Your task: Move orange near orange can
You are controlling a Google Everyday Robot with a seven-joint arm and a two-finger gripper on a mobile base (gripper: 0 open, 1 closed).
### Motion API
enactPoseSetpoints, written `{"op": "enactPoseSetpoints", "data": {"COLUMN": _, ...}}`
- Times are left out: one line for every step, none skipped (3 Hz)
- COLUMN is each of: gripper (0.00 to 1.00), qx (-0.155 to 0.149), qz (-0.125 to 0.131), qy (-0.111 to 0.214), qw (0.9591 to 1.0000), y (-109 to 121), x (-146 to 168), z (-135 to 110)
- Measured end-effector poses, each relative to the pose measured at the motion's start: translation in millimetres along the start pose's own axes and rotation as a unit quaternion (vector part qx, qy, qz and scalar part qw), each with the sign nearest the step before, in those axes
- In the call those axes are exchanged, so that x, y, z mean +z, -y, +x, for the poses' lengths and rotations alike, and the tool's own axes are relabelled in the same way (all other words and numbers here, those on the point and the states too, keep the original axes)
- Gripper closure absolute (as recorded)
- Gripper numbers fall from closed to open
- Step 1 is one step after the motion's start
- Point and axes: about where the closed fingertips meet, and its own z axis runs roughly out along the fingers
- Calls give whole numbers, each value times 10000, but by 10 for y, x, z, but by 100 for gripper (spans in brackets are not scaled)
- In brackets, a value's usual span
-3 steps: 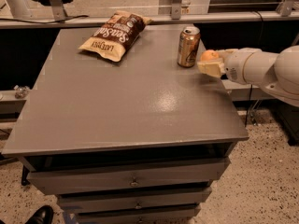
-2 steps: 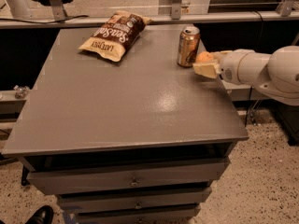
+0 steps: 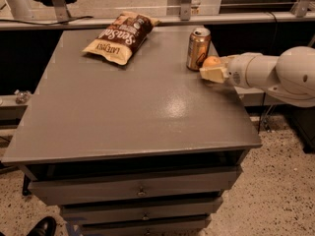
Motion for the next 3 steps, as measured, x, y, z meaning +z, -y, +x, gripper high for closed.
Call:
{"op": "enactPoseSetpoints", "data": {"gripper": 38, "qx": 34, "qz": -50, "qy": -34, "qw": 10000, "y": -16, "x": 39, "z": 24}}
{"op": "enactPoseSetpoints", "data": {"gripper": 14, "qx": 46, "qz": -95, "qy": -51, "qw": 9999, "y": -27, "x": 67, "z": 29}}
{"op": "enactPoseSetpoints", "data": {"gripper": 0, "qx": 62, "qz": -118, "qy": -65, "qw": 9999, "y": -37, "x": 78, "z": 38}}
